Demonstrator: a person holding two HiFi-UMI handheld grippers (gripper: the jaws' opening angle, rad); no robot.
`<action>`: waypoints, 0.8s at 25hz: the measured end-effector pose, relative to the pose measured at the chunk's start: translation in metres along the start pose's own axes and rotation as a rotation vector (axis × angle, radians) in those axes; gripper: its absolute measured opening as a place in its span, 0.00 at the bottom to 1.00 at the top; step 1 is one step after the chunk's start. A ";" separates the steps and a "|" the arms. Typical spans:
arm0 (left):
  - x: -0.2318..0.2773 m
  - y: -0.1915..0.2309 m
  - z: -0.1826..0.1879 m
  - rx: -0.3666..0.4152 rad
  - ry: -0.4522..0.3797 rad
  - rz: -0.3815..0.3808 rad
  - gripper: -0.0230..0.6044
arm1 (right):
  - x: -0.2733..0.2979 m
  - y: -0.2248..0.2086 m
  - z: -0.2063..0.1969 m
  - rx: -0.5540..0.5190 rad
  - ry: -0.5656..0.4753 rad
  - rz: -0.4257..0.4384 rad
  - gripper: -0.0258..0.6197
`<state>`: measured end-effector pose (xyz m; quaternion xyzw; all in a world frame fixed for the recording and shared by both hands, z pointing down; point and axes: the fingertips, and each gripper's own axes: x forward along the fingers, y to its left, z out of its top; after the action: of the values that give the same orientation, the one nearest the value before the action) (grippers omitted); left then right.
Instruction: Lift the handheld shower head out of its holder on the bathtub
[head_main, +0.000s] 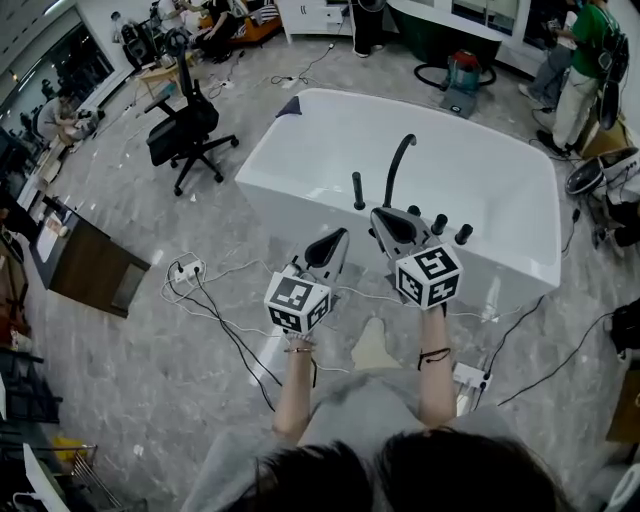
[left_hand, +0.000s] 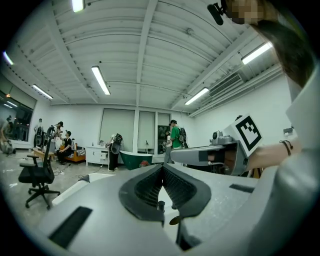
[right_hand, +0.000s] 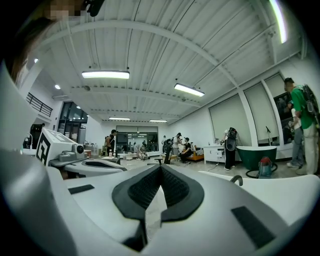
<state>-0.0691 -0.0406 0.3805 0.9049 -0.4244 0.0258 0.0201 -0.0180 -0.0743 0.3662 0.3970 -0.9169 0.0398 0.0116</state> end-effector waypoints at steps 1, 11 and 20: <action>0.003 0.006 0.001 0.000 0.004 0.006 0.05 | 0.007 -0.003 0.003 -0.003 0.000 0.008 0.04; 0.048 0.067 0.017 -0.013 -0.001 0.081 0.05 | 0.065 -0.050 0.025 0.025 -0.029 0.016 0.04; 0.092 0.113 0.011 -0.050 0.002 0.099 0.05 | 0.121 -0.078 0.015 0.001 0.026 0.071 0.04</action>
<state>-0.0971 -0.1836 0.3770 0.8820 -0.4691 0.0169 0.0418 -0.0435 -0.2168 0.3628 0.3639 -0.9301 0.0457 0.0219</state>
